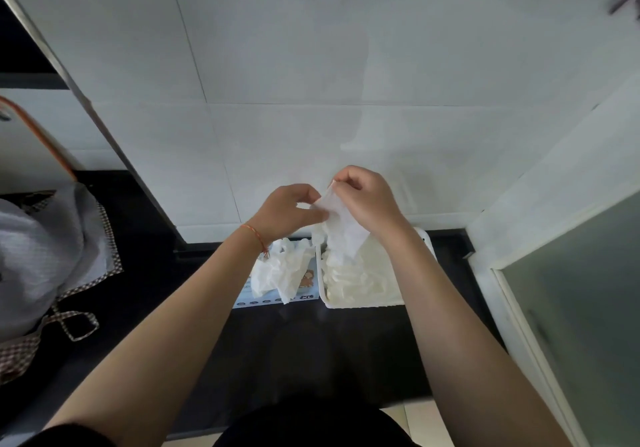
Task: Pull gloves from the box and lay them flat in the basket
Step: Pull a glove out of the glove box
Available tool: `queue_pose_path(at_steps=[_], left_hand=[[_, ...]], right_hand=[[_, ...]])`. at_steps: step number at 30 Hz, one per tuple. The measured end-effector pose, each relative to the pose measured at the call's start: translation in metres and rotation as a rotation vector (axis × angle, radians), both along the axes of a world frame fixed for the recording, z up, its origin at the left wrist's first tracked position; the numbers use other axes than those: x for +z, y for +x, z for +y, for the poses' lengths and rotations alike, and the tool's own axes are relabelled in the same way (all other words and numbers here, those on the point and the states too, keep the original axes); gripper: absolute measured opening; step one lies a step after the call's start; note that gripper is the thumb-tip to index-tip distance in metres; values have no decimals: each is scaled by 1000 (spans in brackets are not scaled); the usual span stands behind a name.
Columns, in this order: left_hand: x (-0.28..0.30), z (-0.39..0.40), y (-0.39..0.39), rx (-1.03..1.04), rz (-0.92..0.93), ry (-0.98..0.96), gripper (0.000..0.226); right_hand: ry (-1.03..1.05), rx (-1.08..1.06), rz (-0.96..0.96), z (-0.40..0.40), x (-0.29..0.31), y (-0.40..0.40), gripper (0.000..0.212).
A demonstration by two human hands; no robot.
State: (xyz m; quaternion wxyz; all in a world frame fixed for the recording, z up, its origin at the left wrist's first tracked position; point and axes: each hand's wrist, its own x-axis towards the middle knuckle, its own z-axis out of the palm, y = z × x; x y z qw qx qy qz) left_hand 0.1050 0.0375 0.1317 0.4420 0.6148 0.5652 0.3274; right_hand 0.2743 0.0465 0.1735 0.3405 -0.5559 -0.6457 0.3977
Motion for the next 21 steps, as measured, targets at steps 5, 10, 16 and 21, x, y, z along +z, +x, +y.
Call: queue_pose_path(at_steps=[5, 10, 16, 21], left_hand=[[-7, -3, 7, -79, -84, -150, 19], [-25, -3, 15, -132, -126, -247, 26], [-42, -5, 9, -183, -370, -451, 42], [-51, 1, 11, -95, -518, -509, 6]], right_hand=[[59, -90, -77, 7, -7, 20, 11], [92, -107, -100, 8, -17, 28, 11], [95, -168, -62, 9, -27, 39, 12], [-59, -292, 34, 9, -43, 57, 15]])
